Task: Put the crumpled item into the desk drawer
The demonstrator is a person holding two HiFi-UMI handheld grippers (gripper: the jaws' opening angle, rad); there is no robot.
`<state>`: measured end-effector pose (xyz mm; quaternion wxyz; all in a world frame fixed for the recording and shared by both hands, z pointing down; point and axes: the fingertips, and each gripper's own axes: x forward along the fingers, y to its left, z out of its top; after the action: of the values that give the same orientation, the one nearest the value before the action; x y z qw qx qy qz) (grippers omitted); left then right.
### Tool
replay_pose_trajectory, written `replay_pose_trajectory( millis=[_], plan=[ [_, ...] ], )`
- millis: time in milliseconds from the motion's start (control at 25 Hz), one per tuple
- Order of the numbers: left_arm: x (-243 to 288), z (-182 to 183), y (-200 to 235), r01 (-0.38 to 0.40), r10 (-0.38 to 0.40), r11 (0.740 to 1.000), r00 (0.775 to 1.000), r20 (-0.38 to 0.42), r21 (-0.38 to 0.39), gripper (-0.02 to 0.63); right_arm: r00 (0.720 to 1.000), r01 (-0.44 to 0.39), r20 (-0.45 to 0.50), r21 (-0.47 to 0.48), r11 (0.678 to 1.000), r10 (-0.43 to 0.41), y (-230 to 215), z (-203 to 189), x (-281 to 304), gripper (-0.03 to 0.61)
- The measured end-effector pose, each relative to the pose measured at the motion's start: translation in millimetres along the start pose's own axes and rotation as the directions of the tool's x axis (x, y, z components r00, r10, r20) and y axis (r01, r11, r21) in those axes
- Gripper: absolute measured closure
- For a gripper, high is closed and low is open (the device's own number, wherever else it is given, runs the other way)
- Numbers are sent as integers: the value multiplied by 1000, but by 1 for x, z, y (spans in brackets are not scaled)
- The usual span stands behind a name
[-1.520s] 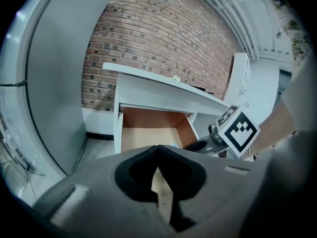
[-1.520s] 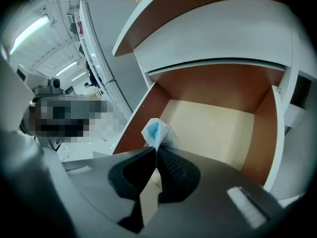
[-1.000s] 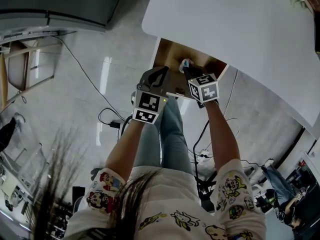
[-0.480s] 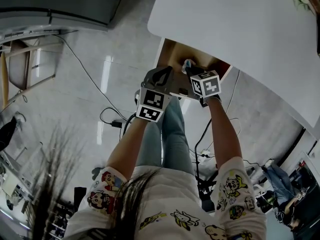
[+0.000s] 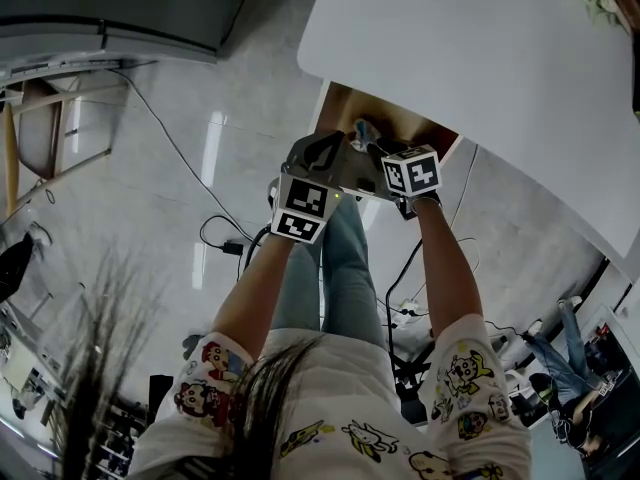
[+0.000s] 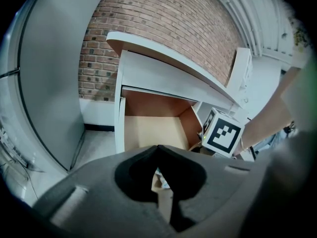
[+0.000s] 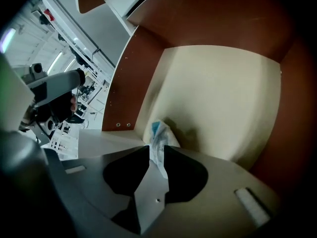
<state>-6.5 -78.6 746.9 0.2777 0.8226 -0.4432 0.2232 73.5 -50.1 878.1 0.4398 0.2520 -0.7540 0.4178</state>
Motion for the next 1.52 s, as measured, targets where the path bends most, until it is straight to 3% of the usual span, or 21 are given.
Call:
replay_pose_trajectory(
  millis=[640, 1080, 1360, 1520],
  plan=[
    [-25, 46, -1, -33, 31, 999, 998, 62, 24, 615, 1000, -18, 17, -16, 1000, 18, 19, 7, -43, 471],
    [-76, 107, -15, -46, 37, 997, 991, 131, 62, 615, 992, -45, 122, -8, 999, 46, 54, 44, -135, 477],
    [-125, 178, -43, -12, -8, 996, 976, 218, 87, 615, 952, -32, 302, -51, 998, 46, 91, 77, -227, 477],
    [-153, 217, -57, -4, -33, 991, 963, 268, 136, 615, 904, 1, 427, -88, 996, 37, 113, 101, -280, 479]
  ],
)
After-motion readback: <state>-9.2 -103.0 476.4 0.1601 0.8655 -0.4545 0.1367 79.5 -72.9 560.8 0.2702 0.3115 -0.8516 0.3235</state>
